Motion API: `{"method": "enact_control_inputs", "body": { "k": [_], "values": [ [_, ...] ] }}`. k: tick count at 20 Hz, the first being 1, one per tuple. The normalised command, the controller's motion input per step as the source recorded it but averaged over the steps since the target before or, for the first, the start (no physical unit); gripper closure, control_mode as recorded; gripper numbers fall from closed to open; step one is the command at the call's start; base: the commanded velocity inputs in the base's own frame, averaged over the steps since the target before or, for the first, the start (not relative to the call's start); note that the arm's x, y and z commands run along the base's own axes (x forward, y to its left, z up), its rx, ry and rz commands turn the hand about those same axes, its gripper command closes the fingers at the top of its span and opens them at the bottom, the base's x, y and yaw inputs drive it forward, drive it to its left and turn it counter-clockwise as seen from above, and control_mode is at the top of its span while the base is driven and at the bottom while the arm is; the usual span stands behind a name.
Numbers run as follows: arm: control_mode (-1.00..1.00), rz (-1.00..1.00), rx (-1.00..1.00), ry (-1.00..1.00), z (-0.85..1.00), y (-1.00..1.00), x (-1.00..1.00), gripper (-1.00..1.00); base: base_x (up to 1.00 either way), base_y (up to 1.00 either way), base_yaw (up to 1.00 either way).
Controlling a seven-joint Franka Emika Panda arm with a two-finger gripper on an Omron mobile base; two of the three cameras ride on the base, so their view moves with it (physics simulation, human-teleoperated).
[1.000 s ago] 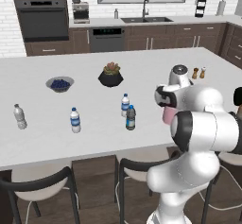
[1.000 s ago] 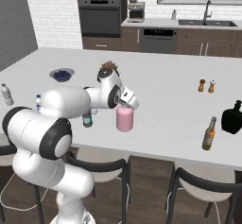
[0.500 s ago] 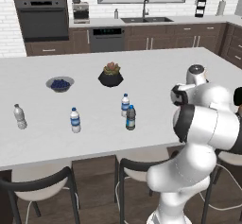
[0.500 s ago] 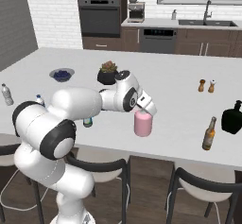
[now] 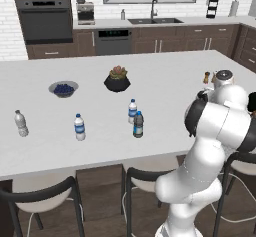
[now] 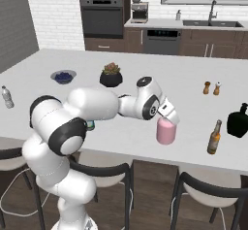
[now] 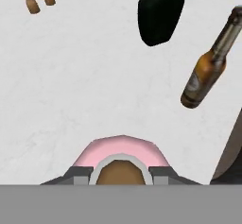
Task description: Move the plastic bottles in the middle to the plastics group, and the glass bottles in the middle to the glass group.
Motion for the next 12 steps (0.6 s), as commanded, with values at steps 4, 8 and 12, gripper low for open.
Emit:
{"method": "enact_control_inputs", "body": {
  "k": [4, 8, 12],
  "values": [
    [-1.0, -0.11, 0.0, -0.06, 0.06, -0.58, 0.01, 1.0, 0.0, 0.0, 0.0],
    [-1.0, -0.11, 0.0, -0.03, 0.0, -0.57, 0.07, 1.0, 0.0, 0.0, 0.0],
    [-1.0, -0.1, 0.0, 0.0, 0.0, -0.52, 0.1, 1.0, 0.0, 0.0, 0.0]
  ]
}}
